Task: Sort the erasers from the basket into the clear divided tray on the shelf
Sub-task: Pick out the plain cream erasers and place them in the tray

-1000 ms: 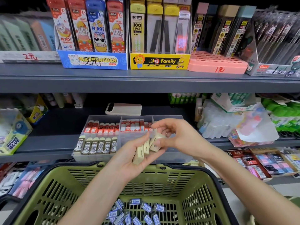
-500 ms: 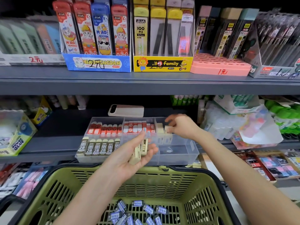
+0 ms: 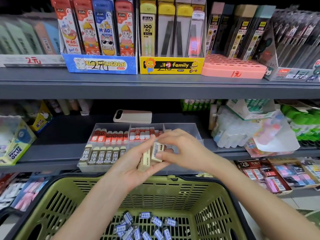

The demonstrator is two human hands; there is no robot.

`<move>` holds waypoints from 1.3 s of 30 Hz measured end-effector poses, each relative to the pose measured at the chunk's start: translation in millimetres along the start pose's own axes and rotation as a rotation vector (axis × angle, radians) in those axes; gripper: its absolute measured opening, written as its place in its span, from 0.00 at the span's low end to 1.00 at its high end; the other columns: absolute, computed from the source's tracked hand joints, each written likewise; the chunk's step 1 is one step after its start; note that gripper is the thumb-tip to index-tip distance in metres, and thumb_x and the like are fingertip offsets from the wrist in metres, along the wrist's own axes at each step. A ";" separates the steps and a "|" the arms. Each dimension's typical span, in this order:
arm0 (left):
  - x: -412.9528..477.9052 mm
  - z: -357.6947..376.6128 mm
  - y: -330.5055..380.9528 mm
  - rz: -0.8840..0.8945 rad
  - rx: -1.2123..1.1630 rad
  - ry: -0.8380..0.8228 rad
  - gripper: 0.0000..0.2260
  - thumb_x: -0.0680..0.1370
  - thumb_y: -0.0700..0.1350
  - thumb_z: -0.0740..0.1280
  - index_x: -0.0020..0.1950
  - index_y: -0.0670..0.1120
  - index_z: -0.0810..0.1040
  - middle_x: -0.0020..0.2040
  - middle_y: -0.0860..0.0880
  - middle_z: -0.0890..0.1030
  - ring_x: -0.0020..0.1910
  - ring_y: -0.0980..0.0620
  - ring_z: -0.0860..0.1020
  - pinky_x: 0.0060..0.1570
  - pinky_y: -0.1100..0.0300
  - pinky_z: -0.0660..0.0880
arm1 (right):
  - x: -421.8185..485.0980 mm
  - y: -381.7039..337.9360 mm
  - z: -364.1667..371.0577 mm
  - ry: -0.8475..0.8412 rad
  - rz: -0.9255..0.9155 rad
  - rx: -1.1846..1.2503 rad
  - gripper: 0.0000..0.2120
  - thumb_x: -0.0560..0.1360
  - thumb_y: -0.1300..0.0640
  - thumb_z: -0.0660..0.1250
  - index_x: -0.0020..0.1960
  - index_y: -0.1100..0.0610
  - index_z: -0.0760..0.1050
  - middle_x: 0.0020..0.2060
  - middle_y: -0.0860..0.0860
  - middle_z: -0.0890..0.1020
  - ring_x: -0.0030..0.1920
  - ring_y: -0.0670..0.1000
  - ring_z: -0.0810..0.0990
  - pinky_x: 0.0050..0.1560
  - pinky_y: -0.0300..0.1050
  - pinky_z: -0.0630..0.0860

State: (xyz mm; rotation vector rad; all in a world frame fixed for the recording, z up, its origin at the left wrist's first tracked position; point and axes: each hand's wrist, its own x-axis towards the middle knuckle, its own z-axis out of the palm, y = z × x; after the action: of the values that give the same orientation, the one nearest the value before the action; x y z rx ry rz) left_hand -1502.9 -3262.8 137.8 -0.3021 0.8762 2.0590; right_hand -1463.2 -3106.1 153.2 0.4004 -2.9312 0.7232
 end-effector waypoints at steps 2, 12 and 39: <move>1.0 1.3 -2.1 0.010 0.019 0.002 0.24 0.67 0.42 0.73 0.61 0.35 0.76 0.55 0.33 0.80 0.54 0.35 0.80 0.46 0.38 0.79 | -3.8 -5.9 3.2 0.055 0.008 0.013 0.17 0.72 0.51 0.70 0.59 0.54 0.78 0.58 0.47 0.79 0.59 0.47 0.72 0.62 0.40 0.65; -7.5 0.8 6.7 -0.054 0.067 0.216 0.19 0.65 0.51 0.74 0.45 0.37 0.76 0.28 0.44 0.76 0.23 0.51 0.76 0.18 0.64 0.72 | 21.5 66.1 -25.8 0.443 0.456 -0.007 0.10 0.70 0.55 0.72 0.51 0.52 0.82 0.45 0.50 0.85 0.50 0.51 0.79 0.55 0.47 0.73; 12.2 5.4 -15.1 0.475 0.666 0.126 0.11 0.77 0.44 0.67 0.59 0.47 0.76 0.56 0.46 0.82 0.56 0.51 0.80 0.60 0.61 0.72 | -10.4 -3.4 14.9 0.460 0.432 0.622 0.06 0.76 0.54 0.66 0.42 0.52 0.80 0.36 0.43 0.81 0.37 0.40 0.76 0.40 0.32 0.72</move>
State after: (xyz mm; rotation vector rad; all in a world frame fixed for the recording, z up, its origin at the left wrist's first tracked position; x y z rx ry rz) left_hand -1497.8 -3245.7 128.4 0.1612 1.7763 2.0272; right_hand -1452.8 -3113.7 140.0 -0.3435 -2.3143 1.5439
